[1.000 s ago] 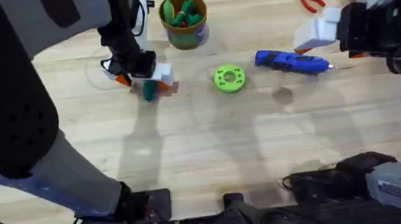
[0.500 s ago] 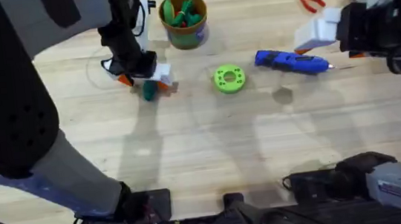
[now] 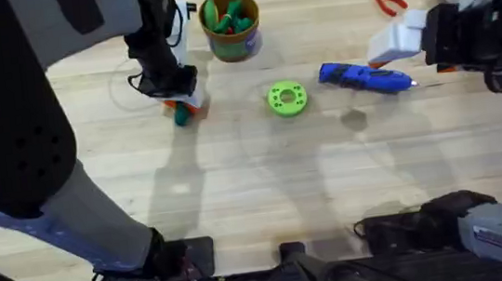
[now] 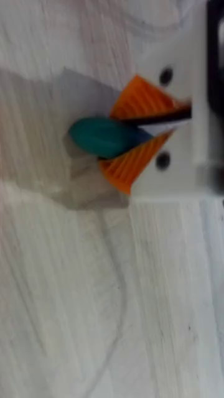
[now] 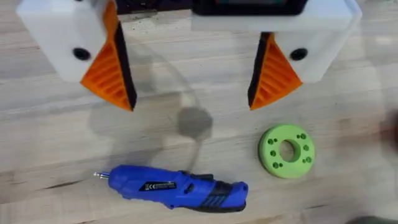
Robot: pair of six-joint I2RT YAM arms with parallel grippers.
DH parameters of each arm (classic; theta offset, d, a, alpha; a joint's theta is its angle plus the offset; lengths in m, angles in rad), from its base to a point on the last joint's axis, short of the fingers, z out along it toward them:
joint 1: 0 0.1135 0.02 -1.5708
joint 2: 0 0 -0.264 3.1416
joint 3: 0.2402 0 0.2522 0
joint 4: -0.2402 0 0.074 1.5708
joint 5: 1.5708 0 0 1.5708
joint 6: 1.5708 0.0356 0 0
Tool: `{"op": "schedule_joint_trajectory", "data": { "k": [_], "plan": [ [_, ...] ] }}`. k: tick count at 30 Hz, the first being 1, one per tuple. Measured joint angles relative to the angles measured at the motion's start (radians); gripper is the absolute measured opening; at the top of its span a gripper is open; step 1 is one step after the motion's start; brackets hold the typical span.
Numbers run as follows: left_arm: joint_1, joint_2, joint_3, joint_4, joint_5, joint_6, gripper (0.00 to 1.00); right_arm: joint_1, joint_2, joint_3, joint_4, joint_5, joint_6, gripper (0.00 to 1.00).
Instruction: Pick up the gripper from the table and insert it into the empty holder that is missing its gripper. Then pick up a screw, insert it into the mounting hole, and use the screwdriver to tighten it. Finally, clean up the table by picking up the vegetable and placing it into the bucket.
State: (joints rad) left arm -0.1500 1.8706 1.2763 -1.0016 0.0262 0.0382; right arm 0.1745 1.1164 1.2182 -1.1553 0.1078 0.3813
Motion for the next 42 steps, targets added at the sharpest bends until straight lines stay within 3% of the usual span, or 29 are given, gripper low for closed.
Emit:
{"op": "schedule_joint_trajectory", "data": {
  "k": [2,14,17,26,29,34,42],
  "plan": [
    [0.000,0.000,0.002,0.000,0.003,0.003,0.026,0.000,0.000,0.000,0.000,0.000,0.000,0.994],
    [0.000,0.000,0.024,-0.036,0.021,-0.002,0.028,0.000,0.000,0.000,0.000,0.000,0.000,0.992],
    [-0.001,0.000,0.096,-0.084,0.032,-0.002,0.028,0.000,0.000,0.000,0.000,0.000,0.000,0.992],
    [-0.001,0.000,0.454,-0.164,0.038,-0.002,0.028,0.000,0.000,0.000,0.000,0.000,0.000,0.994],
    [-0.001,-0.001,0.527,-0.134,0.062,-0.002,0.028,0.000,0.000,0.000,0.000,0.000,0.000,0.993],
    [-0.010,-0.006,0.551,-0.029,0.116,-0.006,0.028,0.000,0.000,0.000,0.000,0.000,0.000,0.992],
    [-0.100,0.027,0.552,0.092,0.141,-0.009,0.028,0.000,0.000,0.000,0.000,0.000,0.000,0.992]
  ]
}}
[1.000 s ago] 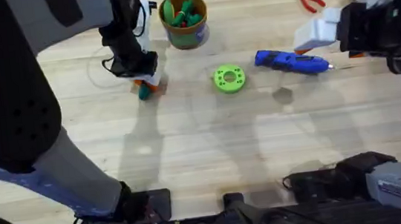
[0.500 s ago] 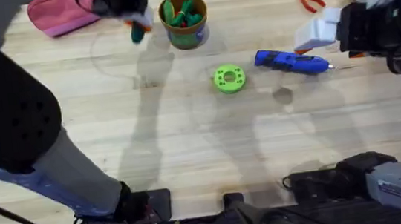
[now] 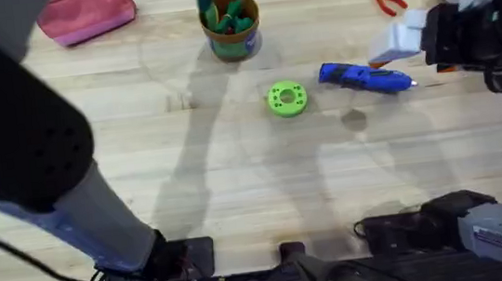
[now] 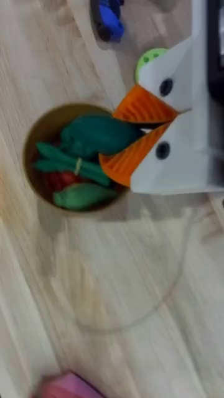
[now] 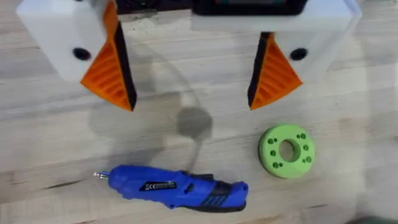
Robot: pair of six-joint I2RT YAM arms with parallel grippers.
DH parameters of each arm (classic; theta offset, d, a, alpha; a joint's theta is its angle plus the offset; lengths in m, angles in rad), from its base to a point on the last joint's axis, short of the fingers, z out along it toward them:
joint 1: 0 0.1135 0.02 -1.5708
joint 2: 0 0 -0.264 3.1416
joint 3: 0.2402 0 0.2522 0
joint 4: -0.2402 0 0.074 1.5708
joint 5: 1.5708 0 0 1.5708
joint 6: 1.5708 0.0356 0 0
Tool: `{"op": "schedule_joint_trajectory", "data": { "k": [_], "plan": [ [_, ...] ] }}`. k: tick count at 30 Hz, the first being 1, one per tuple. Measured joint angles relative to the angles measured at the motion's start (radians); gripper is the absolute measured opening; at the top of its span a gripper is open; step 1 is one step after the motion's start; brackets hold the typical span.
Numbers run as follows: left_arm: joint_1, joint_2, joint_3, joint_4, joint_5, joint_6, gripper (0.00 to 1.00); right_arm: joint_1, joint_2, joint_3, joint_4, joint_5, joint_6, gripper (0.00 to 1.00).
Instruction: Pick up the gripper from the table and insert it into the empty holder that is missing its gripper. Then pick up a screw, insert it into the mounting hole, and use the screwdriver to tighten it. Finally, clean up the table by picking up the vegetable and placing it into the bucket.
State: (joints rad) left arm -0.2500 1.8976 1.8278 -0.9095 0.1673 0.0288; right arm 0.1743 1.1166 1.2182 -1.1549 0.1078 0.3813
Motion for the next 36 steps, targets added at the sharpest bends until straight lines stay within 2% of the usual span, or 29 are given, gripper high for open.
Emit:
{"op": "schedule_joint_trajectory", "data": {
  "k": [4,10,11,16,17,19,25,29,30,36],
  "plan": [
    [-0.036,0.069,0.000,0.044,0.011,-0.009,0.028,0.000,0.000,0.000,0.000,0.000,0.000,0.993],
    [-0.037,0.148,0.000,0.050,0.016,-0.015,0.030,0.000,0.000,0.000,0.000,0.000,0.000,0.992],
    [-0.036,0.150,0.000,0.051,0.016,-0.013,0.084,0.000,0.000,0.000,0.000,0.000,0.000,0.992],
    [-0.036,0.143,0.000,0.056,0.016,-0.019,0.869,0.000,0.000,0.000,0.000,0.000,0.000,0.992],
    [-0.037,0.142,0.000,0.057,0.016,-0.024,0.952,0.000,0.000,0.000,-0.001,0.000,0.000,0.992],
    [-0.036,0.141,0.000,0.056,0.015,-0.024,0.984,0.000,0.000,0.000,0.000,0.000,0.000,0.992],
    [-0.036,0.104,0.000,0.000,0.011,-0.022,0.987,0.000,0.000,0.000,0.000,0.000,0.000,0.992],
    [-0.037,0.013,0.000,-0.111,-0.017,-0.021,0.986,0.000,0.000,0.000,0.000,0.000,0.000,0.992],
    [-0.036,-0.063,0.000,-0.190,-0.048,-0.021,0.985,0.000,0.000,0.000,0.000,0.000,0.000,0.992],
    [-0.036,-0.176,-0.001,-0.314,-0.082,-0.021,0.986,0.000,0.000,0.000,-0.023,0.000,0.000,0.993]
  ]
}}
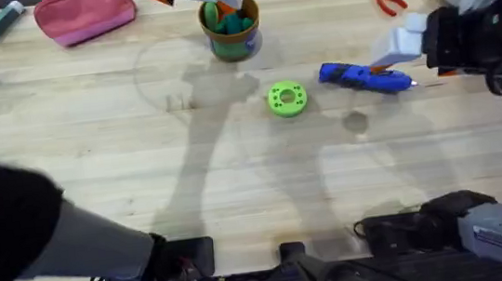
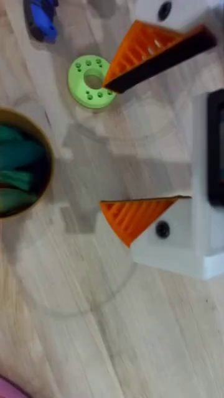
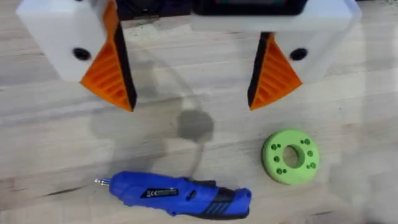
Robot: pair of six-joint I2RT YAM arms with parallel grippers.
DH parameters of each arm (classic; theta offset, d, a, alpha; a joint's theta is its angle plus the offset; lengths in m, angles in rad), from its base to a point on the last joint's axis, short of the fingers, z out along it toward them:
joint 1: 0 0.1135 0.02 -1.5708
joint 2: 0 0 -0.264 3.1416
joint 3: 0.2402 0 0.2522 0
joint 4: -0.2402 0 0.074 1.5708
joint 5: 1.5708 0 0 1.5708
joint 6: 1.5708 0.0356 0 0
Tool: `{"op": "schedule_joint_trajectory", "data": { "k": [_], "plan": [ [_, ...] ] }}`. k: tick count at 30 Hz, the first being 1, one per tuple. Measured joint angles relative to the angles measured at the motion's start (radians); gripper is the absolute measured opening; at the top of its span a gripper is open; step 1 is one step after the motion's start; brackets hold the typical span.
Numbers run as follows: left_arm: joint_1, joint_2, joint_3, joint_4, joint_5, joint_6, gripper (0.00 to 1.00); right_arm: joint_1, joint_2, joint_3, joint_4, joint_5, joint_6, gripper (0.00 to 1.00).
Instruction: Pick up the gripper from the table and insert it into the empty holder that is missing its gripper. Then pick up a screw, insert it into the mounting hole, and use the screwdriver to tighten it. Finally, clean up the table by picking up the vegetable and placing it into the bucket.
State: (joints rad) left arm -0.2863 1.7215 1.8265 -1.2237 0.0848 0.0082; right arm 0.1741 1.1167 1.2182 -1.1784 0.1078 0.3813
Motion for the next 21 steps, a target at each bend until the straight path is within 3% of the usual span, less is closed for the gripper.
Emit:
{"op": "schedule_joint_trajectory", "data": {
  "k": [6,15,21],
  "plan": [
    [0.000,-0.175,-0.141,0.016,-0.022,-0.001,0.986,0.000,0.000,0.000,-0.013,0.000,0.000,0.992],
    [0.001,-0.502,-0.566,0.083,-0.030,-0.052,0.988,0.000,0.000,0.000,-0.035,0.000,-0.042,0.994],
    [0.001,-0.576,-0.678,0.110,-0.030,-0.081,0.988,0.000,0.000,0.000,-0.039,0.000,-0.093,0.992]
  ]
}}
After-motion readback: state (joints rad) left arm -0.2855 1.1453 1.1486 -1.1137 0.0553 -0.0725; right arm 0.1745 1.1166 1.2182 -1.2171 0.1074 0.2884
